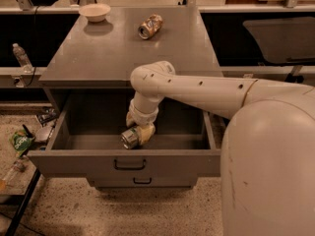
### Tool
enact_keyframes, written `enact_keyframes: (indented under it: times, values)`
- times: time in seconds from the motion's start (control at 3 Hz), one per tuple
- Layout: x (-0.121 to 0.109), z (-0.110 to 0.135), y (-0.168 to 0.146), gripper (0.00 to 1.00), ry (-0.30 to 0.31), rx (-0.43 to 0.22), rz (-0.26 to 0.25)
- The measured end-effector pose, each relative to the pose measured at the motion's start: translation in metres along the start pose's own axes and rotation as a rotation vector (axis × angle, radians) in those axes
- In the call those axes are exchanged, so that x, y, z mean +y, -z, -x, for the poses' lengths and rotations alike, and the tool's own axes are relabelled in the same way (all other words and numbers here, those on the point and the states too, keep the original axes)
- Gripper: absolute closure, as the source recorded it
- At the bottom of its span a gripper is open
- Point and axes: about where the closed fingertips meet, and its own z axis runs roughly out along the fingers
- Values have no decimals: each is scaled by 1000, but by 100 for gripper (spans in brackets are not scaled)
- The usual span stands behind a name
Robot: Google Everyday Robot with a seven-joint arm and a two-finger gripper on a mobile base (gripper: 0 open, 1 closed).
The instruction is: Pick 7up can from top drawer and place on counter
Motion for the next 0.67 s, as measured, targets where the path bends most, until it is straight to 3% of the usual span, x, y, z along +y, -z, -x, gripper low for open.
enact_keyframes:
  times: [0.33, 0.67]
  values:
    - [2, -2, -5, 64, -14, -24, 3]
    - [28, -20, 18, 88, -158, -35, -2]
